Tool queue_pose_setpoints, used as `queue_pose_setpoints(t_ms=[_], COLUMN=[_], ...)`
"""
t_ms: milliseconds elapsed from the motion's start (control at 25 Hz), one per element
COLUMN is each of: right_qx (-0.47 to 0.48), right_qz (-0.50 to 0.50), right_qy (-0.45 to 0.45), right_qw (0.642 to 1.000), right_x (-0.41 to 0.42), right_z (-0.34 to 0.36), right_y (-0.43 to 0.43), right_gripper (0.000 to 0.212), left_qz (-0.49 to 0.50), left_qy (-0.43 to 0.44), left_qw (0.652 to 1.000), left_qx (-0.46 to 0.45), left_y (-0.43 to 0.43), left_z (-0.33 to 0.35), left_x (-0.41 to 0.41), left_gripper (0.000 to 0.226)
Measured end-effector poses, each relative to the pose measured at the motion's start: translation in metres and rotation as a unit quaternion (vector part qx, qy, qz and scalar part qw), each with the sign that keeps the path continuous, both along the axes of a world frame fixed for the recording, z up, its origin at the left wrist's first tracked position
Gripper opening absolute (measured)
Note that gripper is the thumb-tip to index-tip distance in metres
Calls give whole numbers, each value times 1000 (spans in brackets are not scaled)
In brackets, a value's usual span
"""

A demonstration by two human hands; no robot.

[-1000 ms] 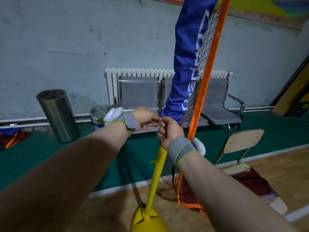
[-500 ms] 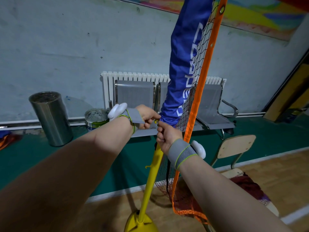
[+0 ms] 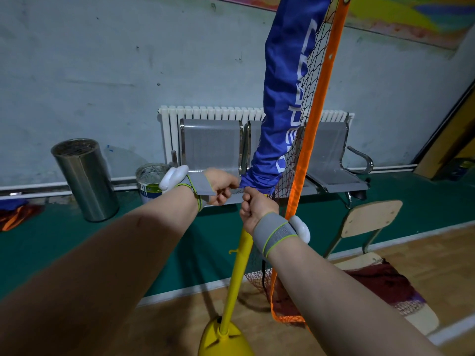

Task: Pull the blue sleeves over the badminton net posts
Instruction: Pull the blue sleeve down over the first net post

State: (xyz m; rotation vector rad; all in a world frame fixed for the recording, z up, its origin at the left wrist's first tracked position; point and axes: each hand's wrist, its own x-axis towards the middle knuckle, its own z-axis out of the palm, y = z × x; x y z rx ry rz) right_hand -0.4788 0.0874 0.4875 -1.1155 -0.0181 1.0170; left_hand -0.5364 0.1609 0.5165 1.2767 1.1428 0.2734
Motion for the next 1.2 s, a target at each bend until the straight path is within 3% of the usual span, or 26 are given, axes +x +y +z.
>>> queue_pose_setpoints(t_ms=[400, 560, 720, 840, 960, 1200], right_qx=[-103, -156, -196, -218, -204, -206], right_qz=[36, 60, 32, -3, 1, 63], right_qy=[-96, -173, -313, -413, -508, -633], right_qw=[989, 970, 929, 884, 837, 744], right_x=[18, 26, 29, 31, 43, 63], right_z=[-42, -48, -42, -18, -3, -8], right_y=[-6, -10, -12, -23, -31, -28], right_gripper=[39, 30, 32, 9, 33, 19], left_qz=[0, -6, -24, -9, 26, 50], left_qy=[42, 69, 59, 7, -36, -38], left_qw=[999, 996, 991, 989, 987, 987], left_qx=[26, 59, 115, 150, 156, 148], left_y=[3, 3, -1, -9, -16, -16], left_z=[-57, -61, -49, -38, -31, -36], left_x=[15, 19, 16, 14, 14, 19], left_gripper=[33, 35, 29, 27, 26, 27])
